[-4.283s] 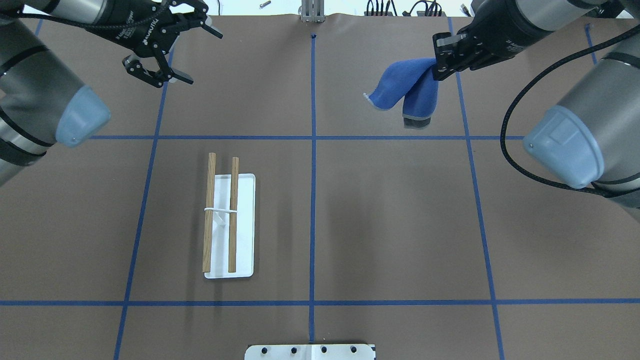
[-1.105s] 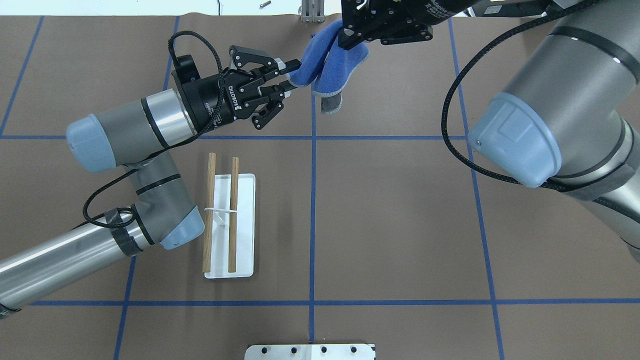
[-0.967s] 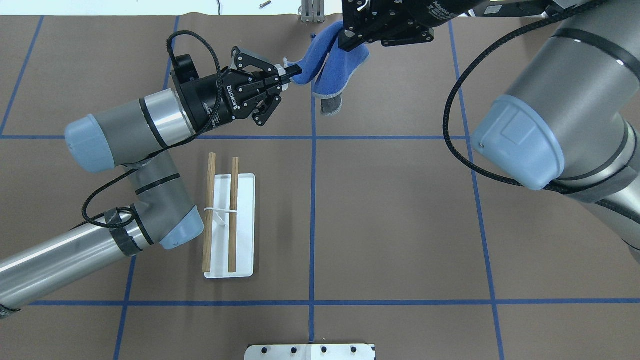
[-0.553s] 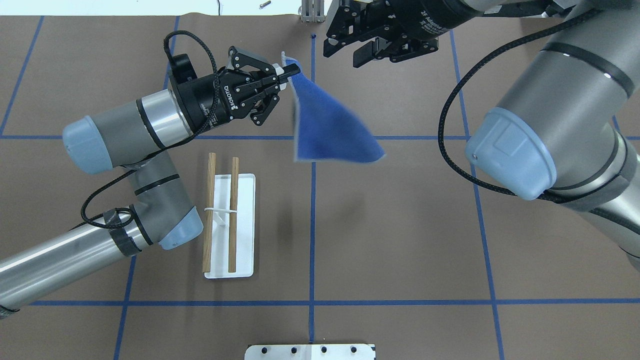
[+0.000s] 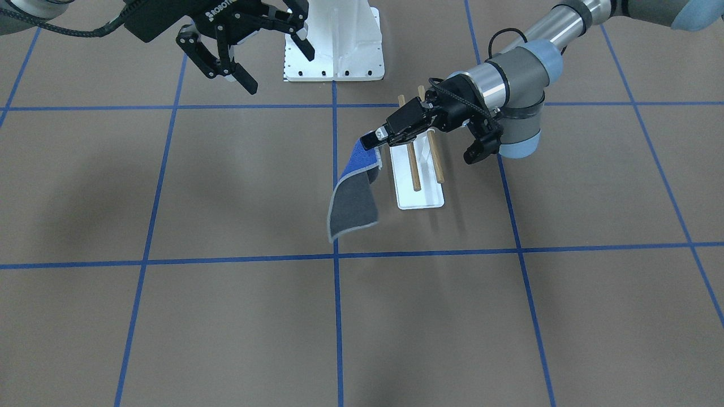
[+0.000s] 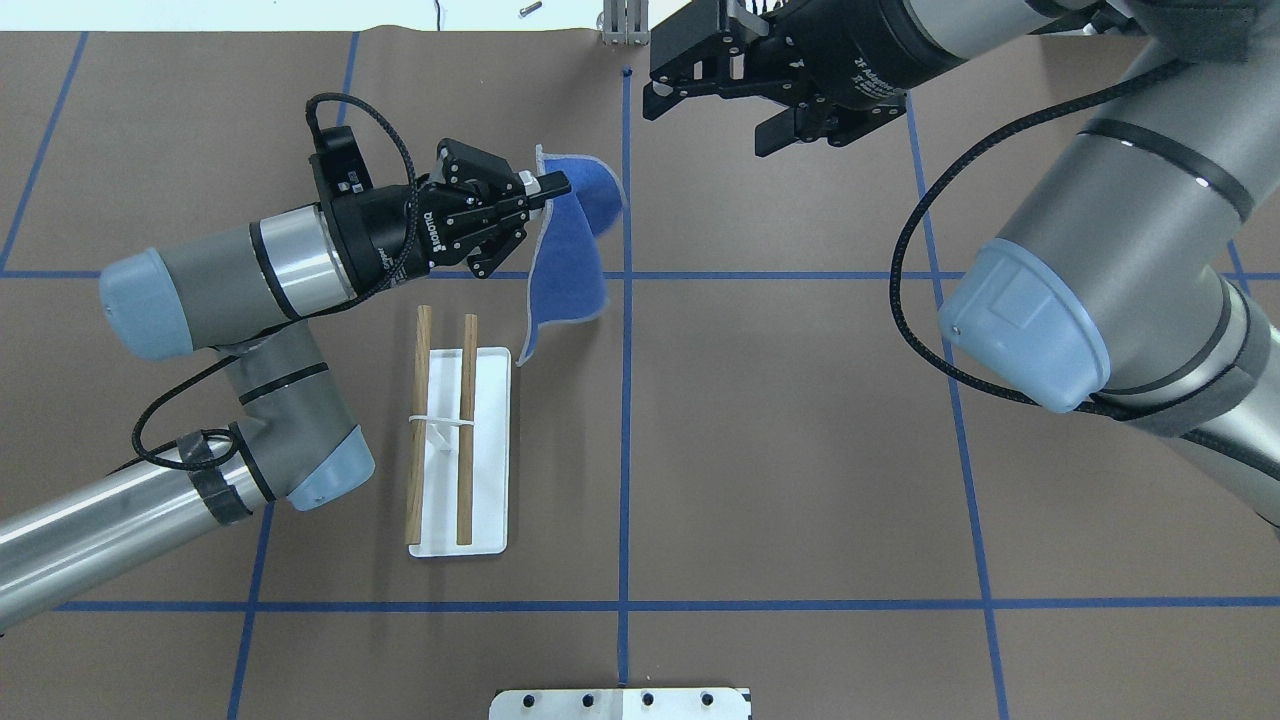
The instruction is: Hang towel on rack
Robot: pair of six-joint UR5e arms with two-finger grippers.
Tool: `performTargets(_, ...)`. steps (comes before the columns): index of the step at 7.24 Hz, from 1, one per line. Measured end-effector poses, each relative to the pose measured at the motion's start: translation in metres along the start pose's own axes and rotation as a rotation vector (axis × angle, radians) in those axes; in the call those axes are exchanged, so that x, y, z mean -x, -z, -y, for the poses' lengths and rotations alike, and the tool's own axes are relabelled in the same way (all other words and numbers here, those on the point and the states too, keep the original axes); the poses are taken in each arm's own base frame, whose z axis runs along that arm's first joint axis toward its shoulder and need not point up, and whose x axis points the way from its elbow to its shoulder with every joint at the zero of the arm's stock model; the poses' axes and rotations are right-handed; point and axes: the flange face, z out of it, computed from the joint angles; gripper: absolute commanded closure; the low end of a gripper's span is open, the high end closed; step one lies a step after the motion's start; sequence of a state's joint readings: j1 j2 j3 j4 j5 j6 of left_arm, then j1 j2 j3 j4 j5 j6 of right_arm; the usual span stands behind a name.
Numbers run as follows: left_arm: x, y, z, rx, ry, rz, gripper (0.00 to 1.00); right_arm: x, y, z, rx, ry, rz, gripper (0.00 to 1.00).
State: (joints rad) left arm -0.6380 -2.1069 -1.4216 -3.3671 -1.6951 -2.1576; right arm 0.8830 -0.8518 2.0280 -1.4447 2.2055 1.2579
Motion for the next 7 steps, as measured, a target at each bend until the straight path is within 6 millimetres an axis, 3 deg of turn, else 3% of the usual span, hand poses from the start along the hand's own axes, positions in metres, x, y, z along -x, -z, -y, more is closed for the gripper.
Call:
performTargets(5,0.046,0.076,-0.001,0.087,-0.036,-0.002,1.0,-0.019,-0.001,0.002,-0.004,-0.021,-0.017,0.0)
performTargets(7,0.071,0.121,-0.002,0.117,-0.033,-0.003,1.0,-0.037,0.007,0.01,-0.022,-0.046,-0.039,0.0)
